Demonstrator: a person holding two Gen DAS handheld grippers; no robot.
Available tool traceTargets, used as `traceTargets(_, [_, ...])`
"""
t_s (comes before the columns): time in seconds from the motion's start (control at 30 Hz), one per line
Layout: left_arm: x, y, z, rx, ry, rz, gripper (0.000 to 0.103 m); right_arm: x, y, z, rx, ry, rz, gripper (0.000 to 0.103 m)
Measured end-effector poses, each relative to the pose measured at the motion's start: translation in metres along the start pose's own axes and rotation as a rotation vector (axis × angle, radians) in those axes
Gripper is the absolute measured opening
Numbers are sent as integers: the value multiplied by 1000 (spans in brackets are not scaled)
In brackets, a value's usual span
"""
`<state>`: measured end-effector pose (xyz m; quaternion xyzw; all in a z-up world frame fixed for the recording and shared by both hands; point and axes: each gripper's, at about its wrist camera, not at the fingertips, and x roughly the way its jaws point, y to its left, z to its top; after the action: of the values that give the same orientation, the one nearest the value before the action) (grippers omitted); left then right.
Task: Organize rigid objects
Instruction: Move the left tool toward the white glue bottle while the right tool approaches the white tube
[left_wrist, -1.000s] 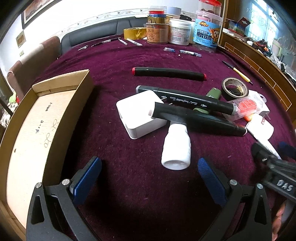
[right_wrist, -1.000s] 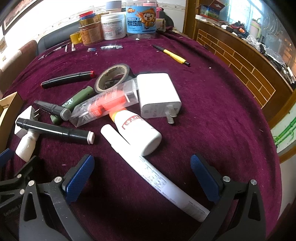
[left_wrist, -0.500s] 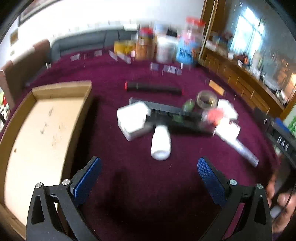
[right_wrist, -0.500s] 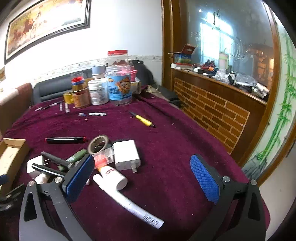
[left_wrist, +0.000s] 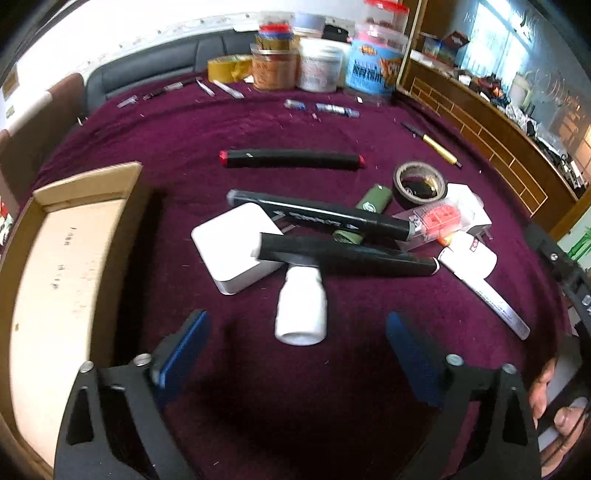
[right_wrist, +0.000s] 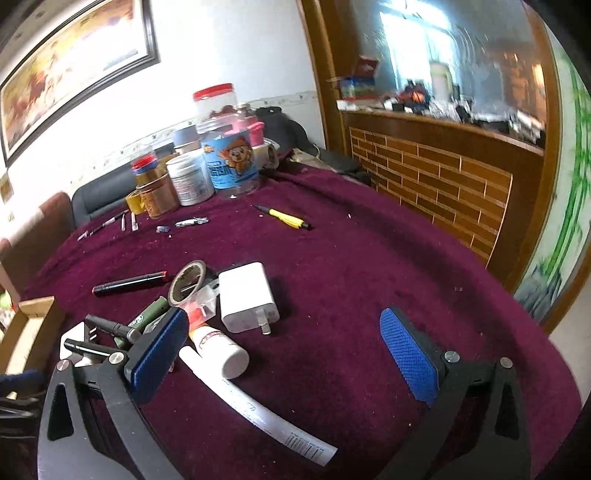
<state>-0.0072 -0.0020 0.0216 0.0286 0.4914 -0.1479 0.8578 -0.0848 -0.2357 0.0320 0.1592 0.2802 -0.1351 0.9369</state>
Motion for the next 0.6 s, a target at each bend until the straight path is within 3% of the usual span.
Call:
traceTargets(0.5, [24,-8,2,23,3,112,90,7,-7,-2,39,44,24,103])
traceTargets(0.6, [17,-11,1,31,-7,96,63,8,-6,-1,36,47,18,103])
